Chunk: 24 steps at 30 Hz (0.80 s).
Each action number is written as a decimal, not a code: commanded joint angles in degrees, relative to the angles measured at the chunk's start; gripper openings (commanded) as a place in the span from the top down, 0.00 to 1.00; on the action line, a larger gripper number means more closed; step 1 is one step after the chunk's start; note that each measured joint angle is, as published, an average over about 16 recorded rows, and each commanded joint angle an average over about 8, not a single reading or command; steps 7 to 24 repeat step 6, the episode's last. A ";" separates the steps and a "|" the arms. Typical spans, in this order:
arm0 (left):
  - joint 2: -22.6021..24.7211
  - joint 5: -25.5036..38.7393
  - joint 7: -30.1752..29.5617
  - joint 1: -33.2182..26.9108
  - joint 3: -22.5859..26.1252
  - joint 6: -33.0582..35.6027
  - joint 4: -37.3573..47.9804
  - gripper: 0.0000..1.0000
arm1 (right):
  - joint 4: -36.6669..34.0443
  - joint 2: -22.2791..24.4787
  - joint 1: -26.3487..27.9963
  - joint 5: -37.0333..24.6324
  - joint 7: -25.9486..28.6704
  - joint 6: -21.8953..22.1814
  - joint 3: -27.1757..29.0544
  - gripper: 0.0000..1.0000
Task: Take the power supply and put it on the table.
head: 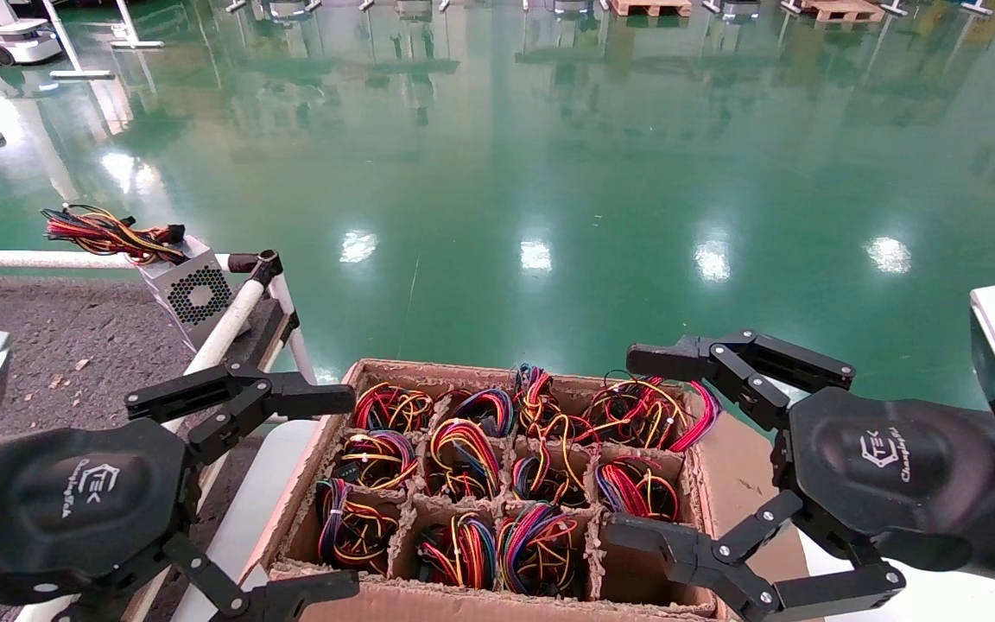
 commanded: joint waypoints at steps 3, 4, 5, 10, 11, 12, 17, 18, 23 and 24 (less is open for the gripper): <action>0.13 -0.01 0.07 -0.23 0.12 -0.21 0.30 0.00 | 0.00 0.00 0.00 0.00 0.00 0.00 0.00 0.00; 0.14 -0.01 0.07 -0.25 0.13 -0.23 0.32 0.00 | 0.00 0.00 0.00 0.00 0.00 0.00 0.00 0.00; 0.15 -0.02 0.08 -0.27 0.13 -0.25 0.35 0.00 | 0.00 0.00 0.00 0.00 0.00 0.00 0.00 0.00; 0.16 -0.02 0.08 -0.28 0.14 -0.26 0.38 0.00 | 0.00 0.00 0.00 0.00 0.00 0.00 0.00 0.00; 0.16 -0.02 0.08 -0.28 0.14 -0.26 0.38 0.00 | 0.00 0.00 0.00 0.00 0.00 0.00 0.00 0.00; 0.16 -0.02 0.08 -0.28 0.14 -0.26 0.38 0.00 | 0.00 0.00 0.00 0.00 0.00 0.00 0.00 0.00; 0.16 -0.02 0.08 -0.28 0.14 -0.26 0.38 0.00 | 0.00 0.00 0.00 0.00 0.00 0.00 0.00 0.00; 0.16 -0.02 0.08 -0.28 0.14 -0.26 0.38 0.00 | 0.00 0.00 0.00 0.00 0.00 0.00 0.00 0.00; 0.16 -0.02 0.08 -0.28 0.14 -0.26 0.38 0.00 | 0.00 0.00 0.00 0.00 0.00 0.00 0.00 0.00; 0.16 -0.02 0.08 -0.28 0.14 -0.26 0.38 0.00 | 0.00 0.00 0.00 0.00 0.00 0.00 0.00 0.00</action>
